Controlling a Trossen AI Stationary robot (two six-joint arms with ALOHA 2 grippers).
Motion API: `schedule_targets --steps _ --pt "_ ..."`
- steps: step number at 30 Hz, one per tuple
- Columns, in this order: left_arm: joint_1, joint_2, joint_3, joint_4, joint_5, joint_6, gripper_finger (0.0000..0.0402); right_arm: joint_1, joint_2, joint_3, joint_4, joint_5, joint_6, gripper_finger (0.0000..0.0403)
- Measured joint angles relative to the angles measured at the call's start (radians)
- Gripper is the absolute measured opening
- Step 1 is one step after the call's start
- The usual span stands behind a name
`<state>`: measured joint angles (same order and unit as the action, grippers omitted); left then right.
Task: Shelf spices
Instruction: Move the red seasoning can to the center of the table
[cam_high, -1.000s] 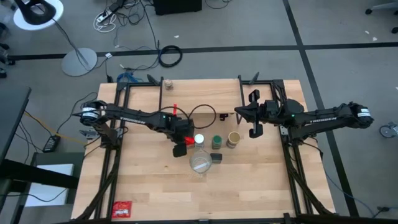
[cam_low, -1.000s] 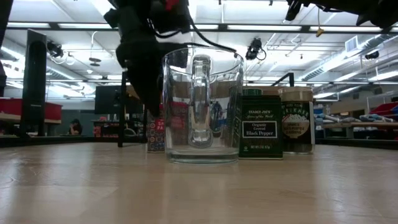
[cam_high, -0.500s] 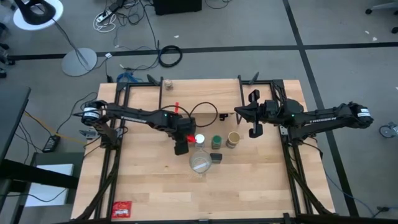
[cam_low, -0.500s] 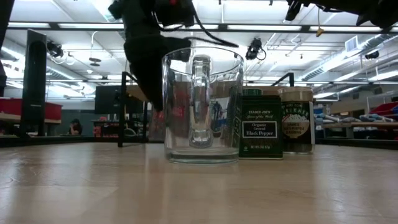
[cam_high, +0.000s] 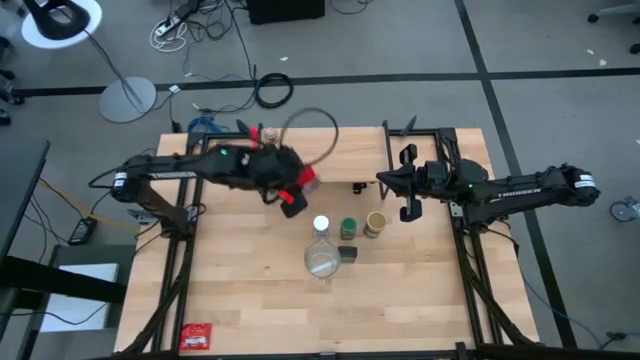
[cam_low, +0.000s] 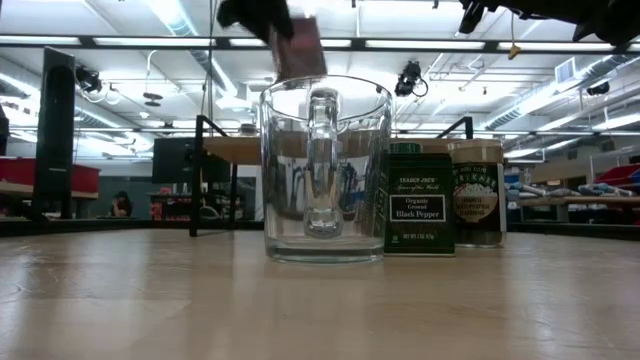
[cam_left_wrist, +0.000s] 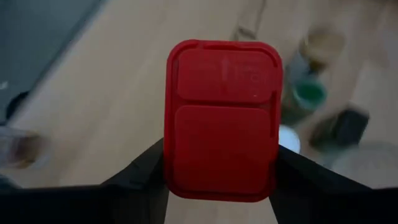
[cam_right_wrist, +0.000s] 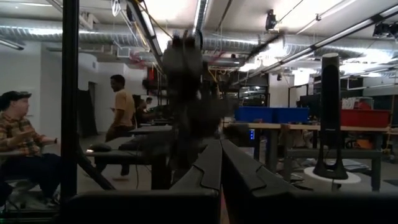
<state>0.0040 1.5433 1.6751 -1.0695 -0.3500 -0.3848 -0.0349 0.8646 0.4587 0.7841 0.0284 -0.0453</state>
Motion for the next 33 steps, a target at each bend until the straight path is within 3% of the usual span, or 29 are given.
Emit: schedule_targets --steps 8,22,33 --pt "-0.026 0.0 0.187 0.016 -0.003 -0.181 0.0206 -0.019 0.0 0.0 -0.001 0.011 0.0 0.0003" --pt "-0.193 0.002 0.185 0.048 -0.083 -0.169 0.0206 -0.006 0.0 0.0 0.012 0.125 0.075 0.0003" --pt "-0.196 0.002 0.184 0.07 -0.101 -0.144 0.0206 0.007 0.0 0.0 0.026 0.133 0.07 0.0003"
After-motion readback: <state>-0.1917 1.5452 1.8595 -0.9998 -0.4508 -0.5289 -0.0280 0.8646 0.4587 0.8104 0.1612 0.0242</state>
